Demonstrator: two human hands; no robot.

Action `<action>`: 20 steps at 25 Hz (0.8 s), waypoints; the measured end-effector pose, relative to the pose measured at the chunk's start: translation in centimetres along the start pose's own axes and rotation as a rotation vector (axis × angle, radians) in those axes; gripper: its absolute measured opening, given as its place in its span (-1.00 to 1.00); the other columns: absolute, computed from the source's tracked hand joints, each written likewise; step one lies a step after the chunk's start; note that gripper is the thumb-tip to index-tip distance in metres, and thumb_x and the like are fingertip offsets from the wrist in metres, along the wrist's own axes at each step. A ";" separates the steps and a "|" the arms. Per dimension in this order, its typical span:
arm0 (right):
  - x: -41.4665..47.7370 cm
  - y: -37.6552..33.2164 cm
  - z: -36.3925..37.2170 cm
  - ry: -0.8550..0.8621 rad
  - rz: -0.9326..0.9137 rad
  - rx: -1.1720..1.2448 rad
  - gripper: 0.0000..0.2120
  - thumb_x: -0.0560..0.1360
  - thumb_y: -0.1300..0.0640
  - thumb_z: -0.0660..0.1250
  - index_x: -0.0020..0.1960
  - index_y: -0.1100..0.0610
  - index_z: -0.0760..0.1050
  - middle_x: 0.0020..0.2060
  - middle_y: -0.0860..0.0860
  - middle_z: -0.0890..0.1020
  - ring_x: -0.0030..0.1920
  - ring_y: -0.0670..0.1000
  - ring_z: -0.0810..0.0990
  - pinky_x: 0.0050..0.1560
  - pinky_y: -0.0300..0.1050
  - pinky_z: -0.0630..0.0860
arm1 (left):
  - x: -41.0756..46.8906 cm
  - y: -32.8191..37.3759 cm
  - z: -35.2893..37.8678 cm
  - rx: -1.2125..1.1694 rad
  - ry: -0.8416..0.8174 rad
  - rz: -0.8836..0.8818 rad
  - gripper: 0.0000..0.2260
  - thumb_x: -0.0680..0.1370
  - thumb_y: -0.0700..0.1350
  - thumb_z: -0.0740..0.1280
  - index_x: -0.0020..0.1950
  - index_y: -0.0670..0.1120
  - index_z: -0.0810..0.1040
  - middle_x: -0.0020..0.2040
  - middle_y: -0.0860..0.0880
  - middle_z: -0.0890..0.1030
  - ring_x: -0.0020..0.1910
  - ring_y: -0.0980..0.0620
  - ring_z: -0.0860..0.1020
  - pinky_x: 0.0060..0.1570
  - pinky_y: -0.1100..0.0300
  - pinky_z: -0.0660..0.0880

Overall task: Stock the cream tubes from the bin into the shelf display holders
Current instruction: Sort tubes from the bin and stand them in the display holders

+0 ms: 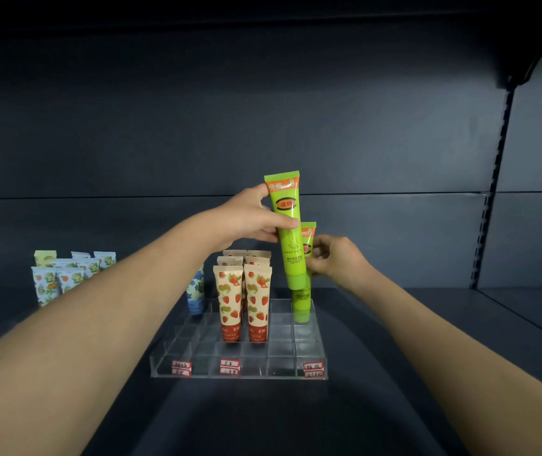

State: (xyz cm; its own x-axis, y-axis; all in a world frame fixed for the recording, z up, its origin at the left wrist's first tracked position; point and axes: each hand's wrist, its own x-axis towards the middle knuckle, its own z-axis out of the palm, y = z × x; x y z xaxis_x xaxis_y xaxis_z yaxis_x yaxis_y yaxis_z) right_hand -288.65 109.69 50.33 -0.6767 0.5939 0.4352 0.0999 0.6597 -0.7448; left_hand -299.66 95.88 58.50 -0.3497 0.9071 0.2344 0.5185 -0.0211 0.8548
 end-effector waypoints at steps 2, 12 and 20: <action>-0.1 -0.3 0.0 -0.014 -0.009 -0.070 -0.86 0.40 0.21 0.46 -0.12 0.15 0.50 -0.30 0.07 0.52 -0.24 0.05 0.52 0.04 0.12 0.57 | -0.2 0.0 -0.1 -0.009 -0.008 0.000 -0.58 0.44 -0.21 0.43 0.24 -0.06 0.40 0.07 -0.12 0.62 -0.01 0.00 0.64 -0.08 0.22 0.61; -1.2 -1.9 -0.5 -0.023 -0.051 -0.336 -0.72 0.46 0.04 0.39 0.04 0.22 0.54 -0.15 0.13 0.62 -0.18 0.02 0.53 -0.06 -0.07 0.49 | -1.0 0.7 -0.7 -0.011 0.010 0.022 -0.79 0.46 -0.24 0.40 0.05 -0.09 0.50 0.04 -0.08 0.63 0.02 0.00 0.63 0.01 0.12 0.59; -4.4 -3.3 -3.9 0.045 0.040 -0.302 -0.56 0.48 -0.08 0.33 0.20 0.23 0.48 0.04 0.13 0.62 -0.04 0.08 0.58 0.02 -0.15 0.47 | -1.4 2.7 0.3 0.047 0.022 0.064 -0.59 0.41 -0.30 0.43 0.15 -0.04 0.35 0.01 -0.14 0.61 0.01 -0.03 0.62 -0.05 0.14 0.60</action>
State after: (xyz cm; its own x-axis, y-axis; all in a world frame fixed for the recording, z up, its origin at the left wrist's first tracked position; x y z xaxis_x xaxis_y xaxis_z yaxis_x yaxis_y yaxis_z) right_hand -283.19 106.74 52.85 -0.6356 0.6376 0.4354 0.3426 0.7383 -0.5810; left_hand -297.52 94.70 60.29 -0.3316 0.8950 0.2984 0.5758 -0.0585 0.8155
